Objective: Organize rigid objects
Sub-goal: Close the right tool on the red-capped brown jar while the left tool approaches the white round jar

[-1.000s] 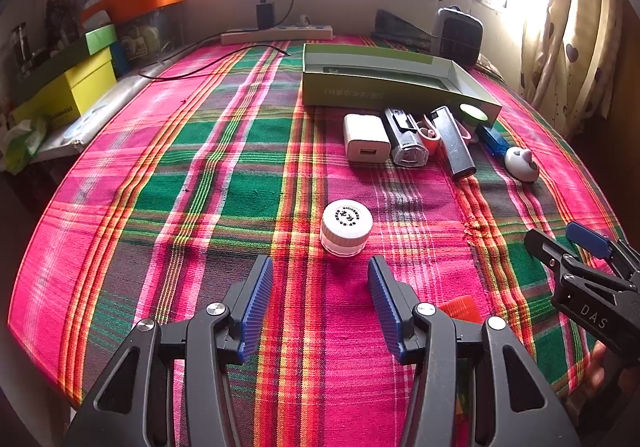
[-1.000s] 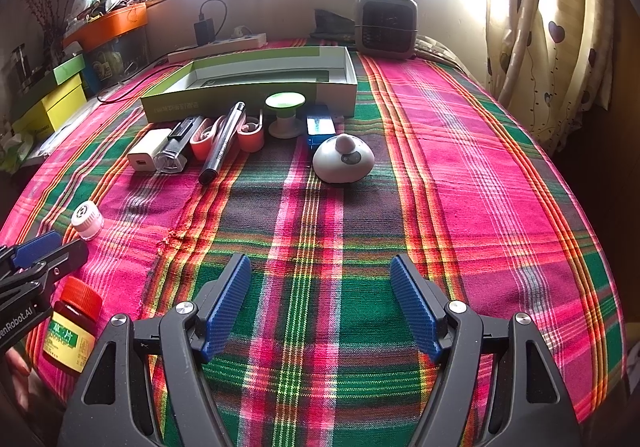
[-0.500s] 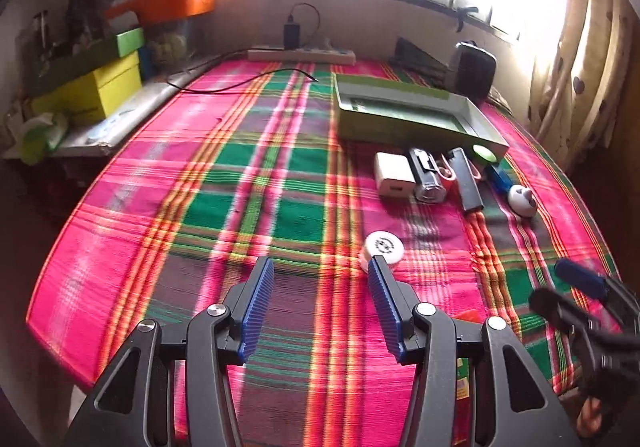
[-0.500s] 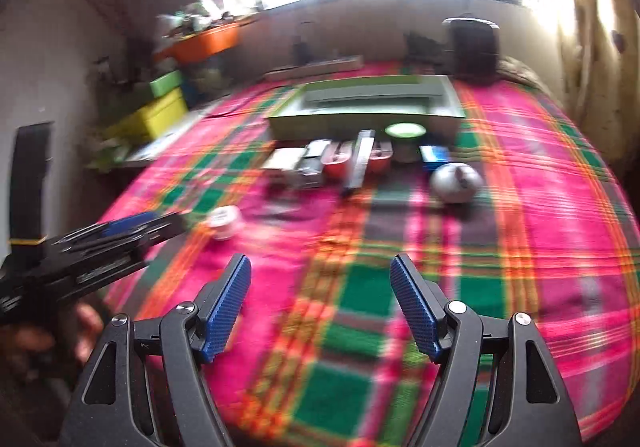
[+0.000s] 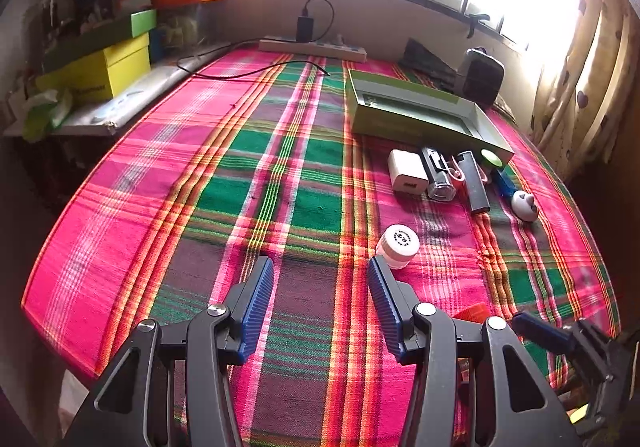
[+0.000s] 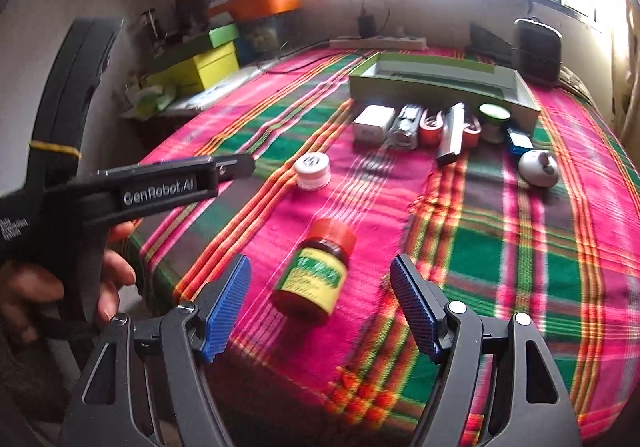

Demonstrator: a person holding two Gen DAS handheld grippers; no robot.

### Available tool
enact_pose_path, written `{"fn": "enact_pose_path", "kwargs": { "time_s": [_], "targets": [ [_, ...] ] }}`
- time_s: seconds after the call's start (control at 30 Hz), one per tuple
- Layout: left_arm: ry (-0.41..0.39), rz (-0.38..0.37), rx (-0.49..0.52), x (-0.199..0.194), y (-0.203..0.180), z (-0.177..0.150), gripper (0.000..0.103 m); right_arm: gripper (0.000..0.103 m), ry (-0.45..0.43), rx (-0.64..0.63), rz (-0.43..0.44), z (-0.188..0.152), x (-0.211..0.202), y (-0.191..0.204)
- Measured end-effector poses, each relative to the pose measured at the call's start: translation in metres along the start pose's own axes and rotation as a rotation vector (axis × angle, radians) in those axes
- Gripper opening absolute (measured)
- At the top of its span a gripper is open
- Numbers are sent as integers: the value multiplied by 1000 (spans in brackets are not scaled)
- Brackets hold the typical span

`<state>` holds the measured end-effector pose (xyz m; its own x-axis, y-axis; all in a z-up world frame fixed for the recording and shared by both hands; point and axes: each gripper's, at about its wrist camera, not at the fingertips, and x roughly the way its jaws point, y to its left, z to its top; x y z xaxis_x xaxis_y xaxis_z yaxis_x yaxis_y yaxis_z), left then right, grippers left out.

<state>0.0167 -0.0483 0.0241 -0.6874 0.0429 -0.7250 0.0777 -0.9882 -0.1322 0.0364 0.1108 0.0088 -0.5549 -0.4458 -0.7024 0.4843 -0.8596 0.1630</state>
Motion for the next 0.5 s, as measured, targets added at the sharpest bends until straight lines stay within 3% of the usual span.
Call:
{"fn": "enact_pose_path", "kwargs": {
  "time_s": [0.1, 0.17, 0.4, 0.5],
  "targets": [
    [5, -16, -3, 1, 1, 0, 48, 71, 14, -3, -18, -2, 5, 2],
    [6, -36, -6, 0, 2, 0, 48, 60, 27, 7, -26, -3, 8, 0],
    [27, -103, -12, 5, -2, 2, 48, 51, 12, 11, -50, -6, 7, -4],
    [33, -118, -6, 6, -5, 1, 48, 39, 9, 18, -62, -6, 5, -7]
  ]
}}
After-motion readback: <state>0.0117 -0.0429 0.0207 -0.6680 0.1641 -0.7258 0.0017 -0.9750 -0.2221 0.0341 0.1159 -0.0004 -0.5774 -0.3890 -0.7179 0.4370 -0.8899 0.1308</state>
